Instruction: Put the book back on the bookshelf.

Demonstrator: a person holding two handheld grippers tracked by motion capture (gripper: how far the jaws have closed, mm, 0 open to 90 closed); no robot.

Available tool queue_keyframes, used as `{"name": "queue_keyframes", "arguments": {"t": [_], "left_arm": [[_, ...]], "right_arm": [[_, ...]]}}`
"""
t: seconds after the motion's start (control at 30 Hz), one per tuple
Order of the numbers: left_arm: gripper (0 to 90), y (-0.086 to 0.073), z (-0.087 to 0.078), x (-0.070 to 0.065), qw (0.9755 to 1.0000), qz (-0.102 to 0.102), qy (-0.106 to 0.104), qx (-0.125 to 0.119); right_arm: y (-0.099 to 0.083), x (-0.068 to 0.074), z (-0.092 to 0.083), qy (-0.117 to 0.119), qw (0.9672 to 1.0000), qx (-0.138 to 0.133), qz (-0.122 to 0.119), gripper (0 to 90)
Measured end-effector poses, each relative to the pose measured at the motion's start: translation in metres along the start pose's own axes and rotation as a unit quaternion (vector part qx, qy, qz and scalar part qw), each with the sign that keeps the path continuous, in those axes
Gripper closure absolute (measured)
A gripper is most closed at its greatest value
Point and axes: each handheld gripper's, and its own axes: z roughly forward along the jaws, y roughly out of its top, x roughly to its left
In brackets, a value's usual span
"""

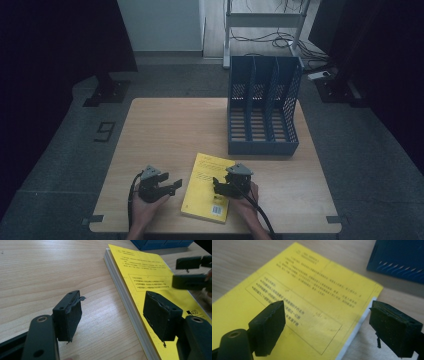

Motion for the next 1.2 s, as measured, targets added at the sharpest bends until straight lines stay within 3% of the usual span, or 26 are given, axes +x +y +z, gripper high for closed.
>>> {"name": "queue_keyframes", "arguments": {"t": [0.1,0.2,0.3,0.57,0.93,1.2], "left_arm": [[30.9,0.000,0.000,0.000,1.0000,0.001,0.000,0.000],[30.8,0.000,0.000,0.000,1.0000,0.000,0.001,0.000],[30.8,0.000,0.000,0.000,1.0000,0.001,0.001,0.000],[30.6,0.000,0.004,-0.004,0.9999,0.008,0.001,0.007],[30.3,0.001,0.012,-0.014,0.9996,0.022,-0.003,0.018],[30.5,0.011,0.006,-0.014,0.9998,0.017,0.002,0.004]], "right_arm": [[-0.005,0.003,0.001,0.005,0.9999,0.003,0.009,13.3],[-0.007,0.005,0.001,-0.005,1.0000,0.003,-0.003,13.2],[-0.013,0.001,0.002,0.009,0.9998,0.004,0.019,13.1],[-0.013,-0.002,0.002,0.024,0.9990,0.014,0.034,13.0],[-0.013,-0.005,0.002,0.034,0.9986,0.019,0.036,12.8],[-0.014,-0.006,0.002,0.034,0.9986,0.015,0.039,13.2]]}}
